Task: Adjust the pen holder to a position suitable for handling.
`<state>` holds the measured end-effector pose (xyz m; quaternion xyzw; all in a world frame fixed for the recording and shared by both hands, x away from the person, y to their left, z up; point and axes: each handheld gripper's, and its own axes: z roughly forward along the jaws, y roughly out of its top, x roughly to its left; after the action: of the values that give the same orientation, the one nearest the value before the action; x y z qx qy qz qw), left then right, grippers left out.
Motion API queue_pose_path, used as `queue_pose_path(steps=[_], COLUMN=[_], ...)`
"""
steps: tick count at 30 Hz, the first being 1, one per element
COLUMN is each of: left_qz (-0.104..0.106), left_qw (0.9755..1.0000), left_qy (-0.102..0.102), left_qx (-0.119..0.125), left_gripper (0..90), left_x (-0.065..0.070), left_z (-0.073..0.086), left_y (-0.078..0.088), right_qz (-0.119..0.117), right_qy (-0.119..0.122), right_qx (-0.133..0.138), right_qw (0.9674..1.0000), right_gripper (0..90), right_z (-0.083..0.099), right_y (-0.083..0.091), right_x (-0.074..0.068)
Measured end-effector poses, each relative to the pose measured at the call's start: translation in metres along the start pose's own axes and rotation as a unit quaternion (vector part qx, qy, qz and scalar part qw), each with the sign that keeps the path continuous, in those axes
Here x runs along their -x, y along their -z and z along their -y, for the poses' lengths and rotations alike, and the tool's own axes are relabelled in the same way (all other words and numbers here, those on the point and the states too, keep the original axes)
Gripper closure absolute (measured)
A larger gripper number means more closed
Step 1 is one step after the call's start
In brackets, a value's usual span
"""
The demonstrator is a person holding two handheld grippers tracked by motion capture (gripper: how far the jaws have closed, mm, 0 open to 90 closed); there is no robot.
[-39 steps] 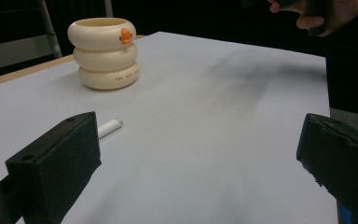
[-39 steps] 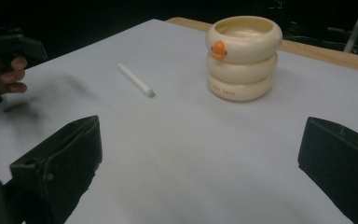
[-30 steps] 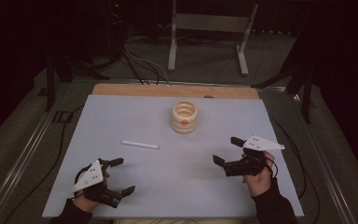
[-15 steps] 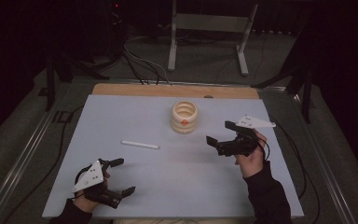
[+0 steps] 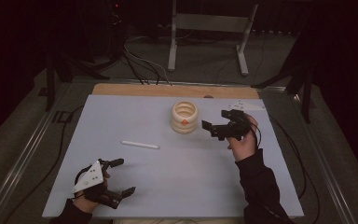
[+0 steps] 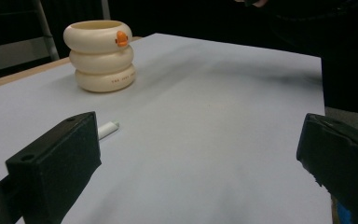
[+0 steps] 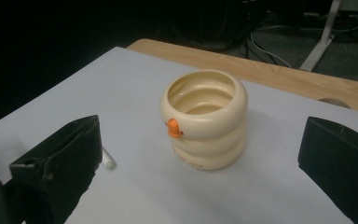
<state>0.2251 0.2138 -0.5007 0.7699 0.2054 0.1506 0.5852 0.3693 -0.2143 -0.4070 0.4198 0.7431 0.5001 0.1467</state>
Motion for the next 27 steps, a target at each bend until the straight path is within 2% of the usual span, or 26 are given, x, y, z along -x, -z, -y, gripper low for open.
queue_pose_path(steps=[5, 8, 12, 15, 16, 18, 21, 27], left_qz=[0.0, 0.0, 0.001, 0.002, 0.002, 0.002, 0.002, 0.003], left_qw=[1.0, 1.0, 1.0, 1.0, 1.0, 1.0, 1.0, 1.0], left_qy=[0.001, 0.001, 0.001, 0.001, 0.001, 0.001, 0.002, 0.002], left_qx=[-0.001, 0.001, 0.001, 0.0, 0.0, 0.001, 0.0, 0.001], left_gripper=[0.1, 0.1, 0.1, 0.1, 0.1, 0.1, 0.1, 0.1], left_x=[0.0, 0.001, 0.0, 0.001, 0.001, 0.001, 0.001, 0.001], left_z=[0.0, 0.0, 0.0, 0.0, 0.0, 0.0, 0.0, 0.0], left_y=[0.0, 0.0, 0.0, 0.0, 0.0, -0.001, -0.001, -0.001], right_qz=[0.003, 0.009, 0.033, 0.052, 0.052, 0.051, 0.047, 0.045], right_qy=[-0.01, -0.019, -0.043, -0.053, -0.053, -0.071, -0.083, -0.118], right_qx=[-0.004, -0.015, -0.013, -0.017, -0.017, -0.031, -0.046, -0.069], right_qw=[0.9999, 0.9997, 0.9984, 0.9971, 0.9971, 0.9957, 0.9943, 0.9896], right_gripper=[0.0, 0.0, 0.0, 0.0, 0.0, 0.0, 0.0, 1.0], right_z=[-0.005, -0.01, -0.017, -0.021, -0.021, -0.025, -0.028, -0.034], right_y=[-0.01, -0.017, -0.026, -0.033, -0.033, -0.043, -0.05, -0.065], right_x=[0.004, 0.006, 0.005, 0.004, 0.004, 0.005, 0.005, 0.009])
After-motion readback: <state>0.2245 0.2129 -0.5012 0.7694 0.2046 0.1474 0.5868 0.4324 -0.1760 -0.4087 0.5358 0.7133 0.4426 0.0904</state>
